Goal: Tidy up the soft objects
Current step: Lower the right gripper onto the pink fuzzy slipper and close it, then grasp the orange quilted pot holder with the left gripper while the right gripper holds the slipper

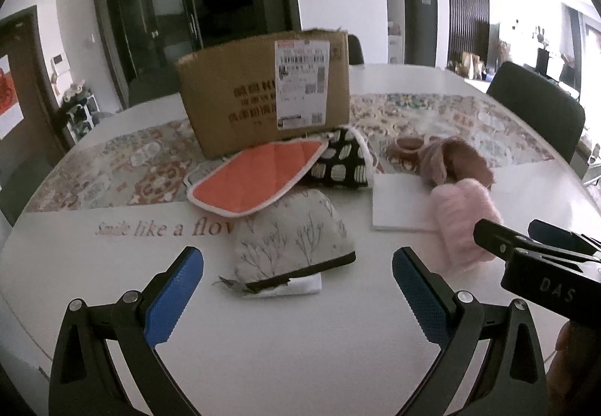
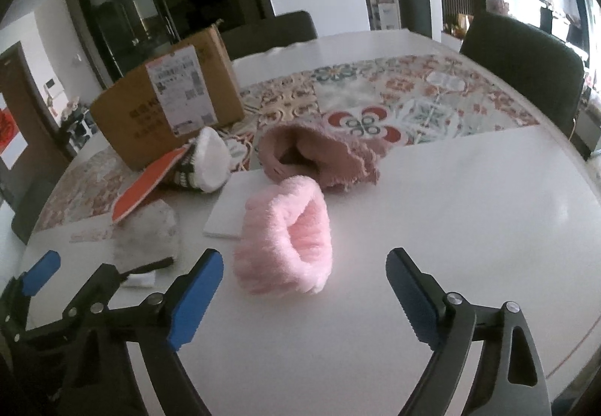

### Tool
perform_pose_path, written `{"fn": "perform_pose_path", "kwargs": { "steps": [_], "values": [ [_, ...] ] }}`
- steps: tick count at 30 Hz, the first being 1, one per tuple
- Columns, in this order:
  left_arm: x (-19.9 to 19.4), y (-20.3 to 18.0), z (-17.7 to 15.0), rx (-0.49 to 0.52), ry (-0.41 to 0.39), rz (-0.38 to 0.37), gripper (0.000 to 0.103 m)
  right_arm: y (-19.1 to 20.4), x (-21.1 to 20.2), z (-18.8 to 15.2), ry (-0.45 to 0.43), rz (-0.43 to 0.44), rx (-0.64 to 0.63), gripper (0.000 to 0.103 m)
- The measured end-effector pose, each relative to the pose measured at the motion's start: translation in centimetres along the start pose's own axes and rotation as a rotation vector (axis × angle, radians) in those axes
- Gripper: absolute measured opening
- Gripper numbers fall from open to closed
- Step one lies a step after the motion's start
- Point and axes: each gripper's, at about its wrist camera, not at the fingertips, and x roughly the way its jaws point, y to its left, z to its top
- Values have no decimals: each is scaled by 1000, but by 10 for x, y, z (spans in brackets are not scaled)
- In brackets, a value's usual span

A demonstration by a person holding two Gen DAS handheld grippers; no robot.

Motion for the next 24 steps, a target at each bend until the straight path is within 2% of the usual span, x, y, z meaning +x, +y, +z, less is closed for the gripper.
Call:
{"fn": "perform_pose_path", "kwargs": {
  "steps": [9,12,14,20,24],
  "values": [
    [24,4,-1,-18,57,7,103,0,32,1,62,33,13,74],
    [29,6,-2,-25,74,8,103,1,39,1,78,43,8,62],
    [29,7,-2,-28,78,7,103,4,41,1,84,62,3,50],
    [27,8,-1,-29,72,6,103,10,33,2,50,46,-36,35],
    [18,8,0,-30,56,4,103,11,26,3,48,45,-38,32]
  ]
}}
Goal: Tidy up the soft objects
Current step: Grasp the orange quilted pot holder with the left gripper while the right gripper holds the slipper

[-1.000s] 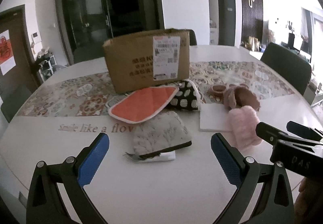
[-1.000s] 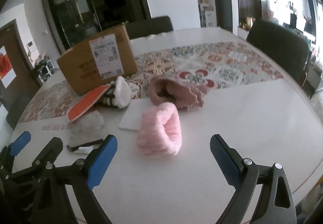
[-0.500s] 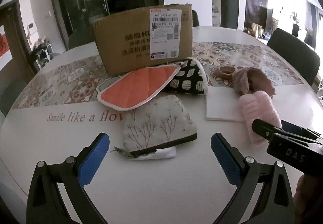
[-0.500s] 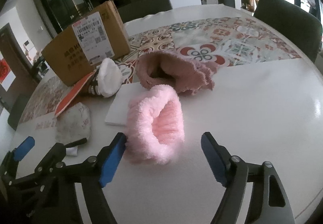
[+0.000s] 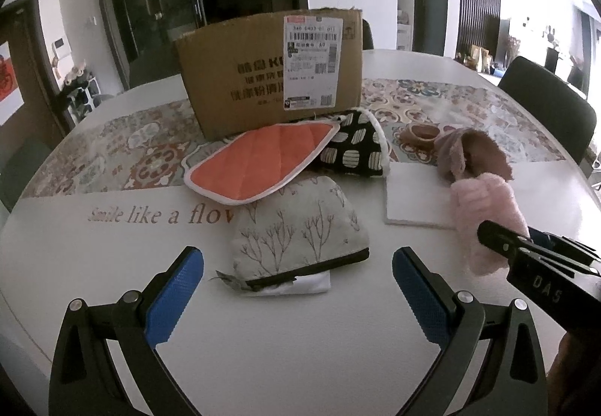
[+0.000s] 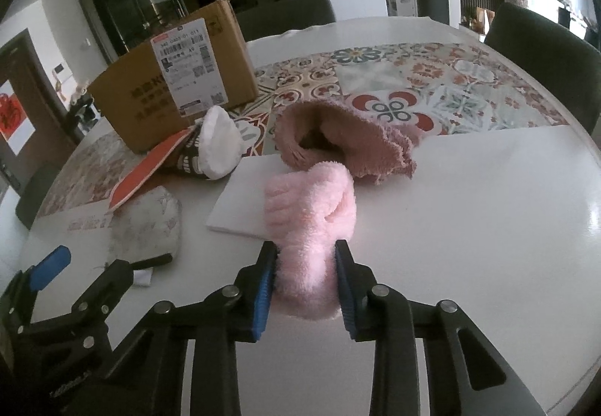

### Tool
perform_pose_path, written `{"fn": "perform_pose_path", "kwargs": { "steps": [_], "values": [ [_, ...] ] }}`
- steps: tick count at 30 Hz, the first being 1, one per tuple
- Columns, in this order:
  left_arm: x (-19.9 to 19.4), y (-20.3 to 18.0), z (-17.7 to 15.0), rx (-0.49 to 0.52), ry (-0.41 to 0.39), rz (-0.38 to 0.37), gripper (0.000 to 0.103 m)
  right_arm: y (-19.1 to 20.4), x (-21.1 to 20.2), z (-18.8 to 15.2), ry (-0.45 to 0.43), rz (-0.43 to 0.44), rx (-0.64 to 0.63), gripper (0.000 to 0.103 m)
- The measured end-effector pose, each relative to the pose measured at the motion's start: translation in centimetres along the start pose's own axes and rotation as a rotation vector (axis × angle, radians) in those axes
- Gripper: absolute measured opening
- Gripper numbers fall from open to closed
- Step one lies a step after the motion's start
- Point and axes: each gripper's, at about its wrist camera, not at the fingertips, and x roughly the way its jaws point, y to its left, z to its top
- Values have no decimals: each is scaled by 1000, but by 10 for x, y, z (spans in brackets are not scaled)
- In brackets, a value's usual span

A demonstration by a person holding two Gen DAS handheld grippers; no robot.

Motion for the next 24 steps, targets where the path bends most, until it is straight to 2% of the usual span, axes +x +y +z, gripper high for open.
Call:
{"fn": "perform_pose_path", "kwargs": {
  "steps": [15,20,24],
  "values": [
    [-39,33,-2,-69,-53,-23,103,36,-50,-5,-75,-37,-73,31],
    [-39,38,8,-12,-99,-13,102,54,-58,5,-102,-45,-106,31],
    [-30,35,18,34,-138,-1,97,61,-55,13,-118,-57,-123,31]
  ]
}}
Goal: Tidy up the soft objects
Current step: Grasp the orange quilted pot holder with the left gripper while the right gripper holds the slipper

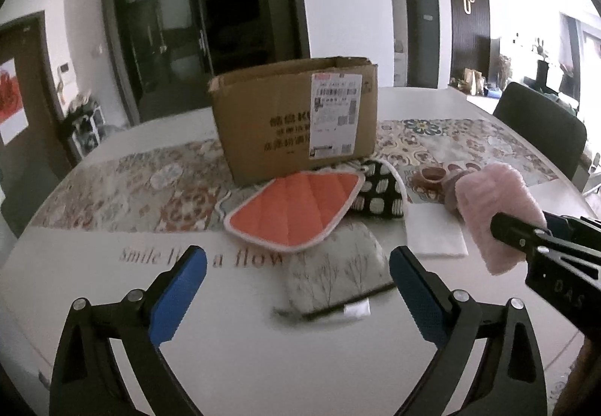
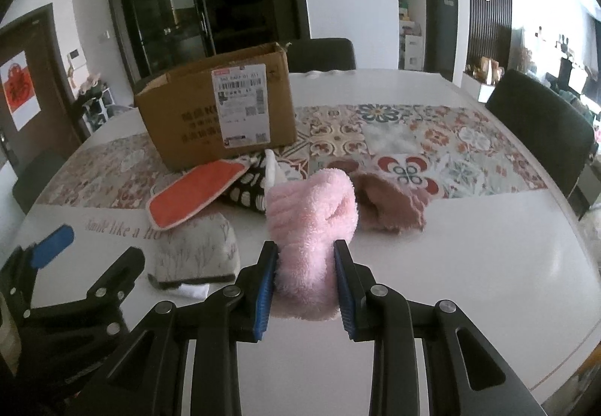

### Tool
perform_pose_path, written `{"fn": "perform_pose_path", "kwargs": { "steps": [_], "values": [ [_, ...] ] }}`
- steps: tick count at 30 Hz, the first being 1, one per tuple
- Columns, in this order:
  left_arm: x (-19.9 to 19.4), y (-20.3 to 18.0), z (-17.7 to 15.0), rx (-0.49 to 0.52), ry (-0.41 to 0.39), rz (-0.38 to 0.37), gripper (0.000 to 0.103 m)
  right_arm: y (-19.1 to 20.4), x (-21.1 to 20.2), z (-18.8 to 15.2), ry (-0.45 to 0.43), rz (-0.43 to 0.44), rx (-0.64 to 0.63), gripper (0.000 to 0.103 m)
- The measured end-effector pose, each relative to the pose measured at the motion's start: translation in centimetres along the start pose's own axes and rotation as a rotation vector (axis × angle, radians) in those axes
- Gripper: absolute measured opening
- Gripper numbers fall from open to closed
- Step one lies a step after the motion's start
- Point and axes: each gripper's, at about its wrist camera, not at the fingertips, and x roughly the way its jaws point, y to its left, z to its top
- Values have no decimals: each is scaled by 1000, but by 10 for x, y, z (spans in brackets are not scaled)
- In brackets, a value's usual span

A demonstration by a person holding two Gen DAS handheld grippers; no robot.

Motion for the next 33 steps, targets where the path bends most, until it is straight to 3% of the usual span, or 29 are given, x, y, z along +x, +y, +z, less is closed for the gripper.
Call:
{"fn": "perform_pose_path", "kwargs": {
  "steps": [12,22,28,30,33],
  "values": [
    [71,-19,27,35,36,6,84,-7,41,29,-14,-10,-34,31],
    [123,-34,30,66,120,28,83,-19,82,46,7,19,11,31],
    [137,-36,28,73,150,15,47,-19,98,44,41,43,24,31],
    [139,-36,25,71,161,9,25,-18,99,44,46,47,27,31],
    [137,-33,23,53,157,-9,12,-15,97,43,45,45,14,32]
  ]
}}
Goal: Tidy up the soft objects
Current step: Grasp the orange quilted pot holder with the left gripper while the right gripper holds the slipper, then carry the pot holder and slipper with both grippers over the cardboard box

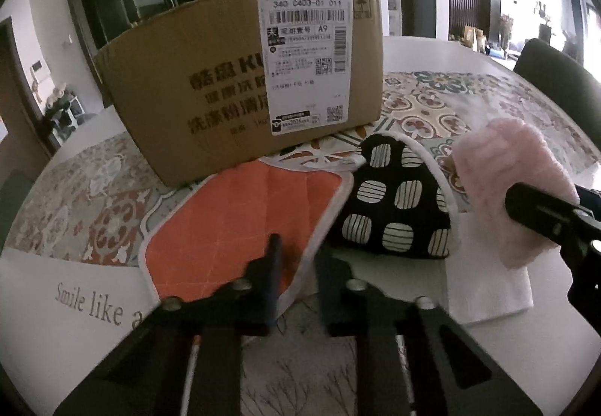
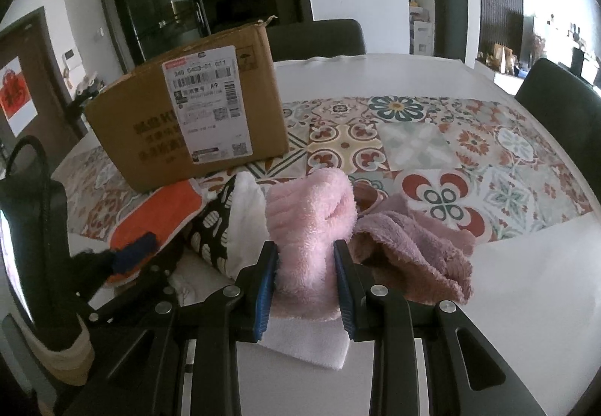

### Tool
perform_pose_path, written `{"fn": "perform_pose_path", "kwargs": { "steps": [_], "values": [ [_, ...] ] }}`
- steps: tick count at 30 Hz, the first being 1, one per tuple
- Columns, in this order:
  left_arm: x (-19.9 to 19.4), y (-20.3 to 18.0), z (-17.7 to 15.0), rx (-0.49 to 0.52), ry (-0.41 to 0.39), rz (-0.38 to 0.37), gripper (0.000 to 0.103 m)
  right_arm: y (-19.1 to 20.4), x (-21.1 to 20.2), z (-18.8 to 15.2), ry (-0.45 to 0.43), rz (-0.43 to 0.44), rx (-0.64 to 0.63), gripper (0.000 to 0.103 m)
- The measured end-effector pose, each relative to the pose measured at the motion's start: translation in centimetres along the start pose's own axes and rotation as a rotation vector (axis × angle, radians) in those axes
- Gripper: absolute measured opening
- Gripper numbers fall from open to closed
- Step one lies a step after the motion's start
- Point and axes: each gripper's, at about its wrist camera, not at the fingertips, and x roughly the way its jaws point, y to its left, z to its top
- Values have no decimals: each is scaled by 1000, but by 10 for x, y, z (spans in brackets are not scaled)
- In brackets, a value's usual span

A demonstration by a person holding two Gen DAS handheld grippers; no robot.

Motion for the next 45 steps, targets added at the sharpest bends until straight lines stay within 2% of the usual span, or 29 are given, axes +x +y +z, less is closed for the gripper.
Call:
{"fn": "perform_pose_path", "kwargs": {
  "steps": [3,10,20,30,36,45],
  "values": [
    [-13,6,2,-17,-45,-6,8,4,-6,0,-6,7,-3,32],
    [-56,27,9,-92,-150,-36,7,18,-29,1,-34,34,-3,32],
    [-112,51,16,-167,-232,-98,6,44,-71,9,-117,63,-30,32],
    [-151,74,25,-226,-291,-165,5,66,-111,24,-198,99,-61,32],
    [-172,84,33,-225,-335,-179,5,74,-129,37,-226,123,-67,32],
    [-197,102,67,-192,-419,-150,5,92,-149,71,-294,140,-90,32]
  ]
}}
